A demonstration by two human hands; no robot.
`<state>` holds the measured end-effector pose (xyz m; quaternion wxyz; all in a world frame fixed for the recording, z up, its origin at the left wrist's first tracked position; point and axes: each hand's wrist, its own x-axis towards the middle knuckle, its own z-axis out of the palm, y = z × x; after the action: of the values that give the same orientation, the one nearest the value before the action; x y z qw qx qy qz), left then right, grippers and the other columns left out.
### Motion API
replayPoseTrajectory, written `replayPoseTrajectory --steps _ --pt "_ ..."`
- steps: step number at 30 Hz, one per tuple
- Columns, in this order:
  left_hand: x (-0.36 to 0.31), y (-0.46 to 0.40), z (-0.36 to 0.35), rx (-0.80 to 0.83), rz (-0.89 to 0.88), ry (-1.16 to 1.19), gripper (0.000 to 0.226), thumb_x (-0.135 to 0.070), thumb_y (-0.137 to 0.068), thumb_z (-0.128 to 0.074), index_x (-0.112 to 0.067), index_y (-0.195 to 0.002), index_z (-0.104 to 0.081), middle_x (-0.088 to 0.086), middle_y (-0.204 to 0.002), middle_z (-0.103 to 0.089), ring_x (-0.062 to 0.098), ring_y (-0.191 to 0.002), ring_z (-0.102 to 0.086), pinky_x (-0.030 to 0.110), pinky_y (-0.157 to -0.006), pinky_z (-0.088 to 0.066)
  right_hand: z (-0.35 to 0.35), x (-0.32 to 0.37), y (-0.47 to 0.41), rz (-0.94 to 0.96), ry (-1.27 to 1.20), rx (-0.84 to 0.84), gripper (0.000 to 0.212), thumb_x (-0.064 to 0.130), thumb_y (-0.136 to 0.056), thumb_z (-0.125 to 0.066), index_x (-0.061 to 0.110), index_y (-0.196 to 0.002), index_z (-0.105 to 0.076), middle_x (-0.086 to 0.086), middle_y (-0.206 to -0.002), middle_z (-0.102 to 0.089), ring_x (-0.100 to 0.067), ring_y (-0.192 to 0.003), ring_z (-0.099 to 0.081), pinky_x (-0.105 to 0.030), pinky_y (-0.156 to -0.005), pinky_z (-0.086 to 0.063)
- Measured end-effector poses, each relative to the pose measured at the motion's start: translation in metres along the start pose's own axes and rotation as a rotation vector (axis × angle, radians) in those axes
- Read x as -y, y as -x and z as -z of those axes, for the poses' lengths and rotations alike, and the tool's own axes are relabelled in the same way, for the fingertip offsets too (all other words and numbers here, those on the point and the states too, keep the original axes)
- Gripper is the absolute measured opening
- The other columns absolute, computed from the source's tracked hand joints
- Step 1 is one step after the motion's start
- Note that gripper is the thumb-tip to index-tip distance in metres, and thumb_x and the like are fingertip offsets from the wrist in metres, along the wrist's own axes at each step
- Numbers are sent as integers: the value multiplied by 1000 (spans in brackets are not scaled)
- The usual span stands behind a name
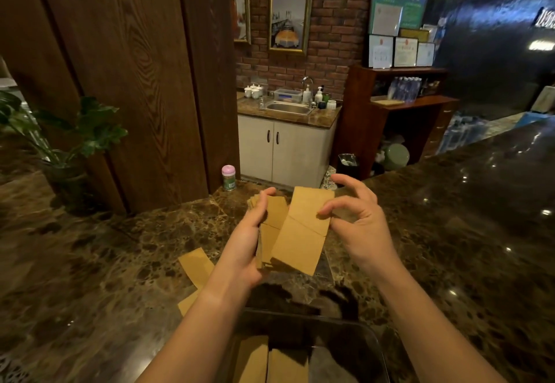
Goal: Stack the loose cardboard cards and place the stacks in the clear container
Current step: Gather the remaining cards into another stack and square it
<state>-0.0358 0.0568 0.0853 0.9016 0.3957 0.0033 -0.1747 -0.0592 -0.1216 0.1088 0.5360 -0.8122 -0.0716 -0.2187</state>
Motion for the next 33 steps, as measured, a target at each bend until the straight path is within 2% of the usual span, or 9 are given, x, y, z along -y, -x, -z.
replayPoseTrajectory --steps 7,12,14,17,19,21,27,30,33 --pt "4 6 2 98 71 -49 47 -21 -81 -67 -24 -128 -62 18 -125 -66 30 -95 -69 44 -80 -56 -23 -10 4 122 148 56 46 5 -82 -75 51 -82 -72 17 -147 -37 -5 -142 -14 -37 -115 -17" --pt "9 15 32 -60 74 45 52 -11 -82 -65 -26 -131 -58 24 -127 -64 38 -106 -67 50 -89 -52 -56 -11 10 203 584 485 52 12 -96 -57 61 -113 -63 24 -161 -7 -5 -146 13 -45 -118 1" --pt "16 24 57 -113 63 96 47 -10 -87 -62 -26 -131 -58 24 -126 -63 39 -100 -66 51 -86 -53 -69 -11 12 149 515 652 56 10 -96 -51 59 -123 -57 22 -161 -5 -4 -147 9 -45 -120 -1" --pt "15 40 112 -219 -22 225 48 -13 -88 -63 -27 -133 -54 22 -102 -67 36 -82 -66 53 -76 -56 -95 -16 11 -61 258 670 57 13 -98 -52 51 -139 -41 9 -156 -30 -12 -143 -28 -31 -113 -27" --pt "3 54 149 -343 -101 280 49 -15 -90 -60 -27 -136 -49 20 -94 -66 32 -74 -63 47 -68 -55 -114 -27 6 -176 322 722 54 23 -96 -60 41 -144 -41 3 -148 -46 -12 -125 -50 -26 -96 -40" --pt "-14 70 178 -453 -171 279 42 -17 -92 -56 -25 -133 -50 19 -91 -66 30 -69 -62 42 -63 -55 -138 -39 0 -232 483 865 64 30 -91 -67 33 -148 -39 -1 -148 -48 -15 -117 -56 -25 -88 -46" --pt "-38 96 225 -545 -256 260 51 -23 -89 -59 -26 -139 -46 19 -101 -63 30 -74 -61 40 -61 -57 -231 -62 -3 -243 780 1144 115 54 -65 -85 25 -155 -19 -9 -151 -37 -31 -137 -37 -46 -110 -38" --pt "-35 91 227 -541 -245 267 58 -23 -83 -62 -25 -139 -47 19 -100 -63 30 -72 -61 40 -61 -57 -264 -62 -6 -218 967 1142 130 60 -56 -87 21 -155 -13 -14 -152 -27 -37 -141 -24 -55 -112 -28" --pt "-32 82 224 -528 -227 293 56 -22 -83 -61 -26 -137 -48 19 -96 -65 30 -70 -61 39 -60 -56 -288 -60 -12 -299 988 1061 127 61 -56 -87 14 -153 -20 -16 -153 -29 -38 -142 -25 -54 -114 -24"
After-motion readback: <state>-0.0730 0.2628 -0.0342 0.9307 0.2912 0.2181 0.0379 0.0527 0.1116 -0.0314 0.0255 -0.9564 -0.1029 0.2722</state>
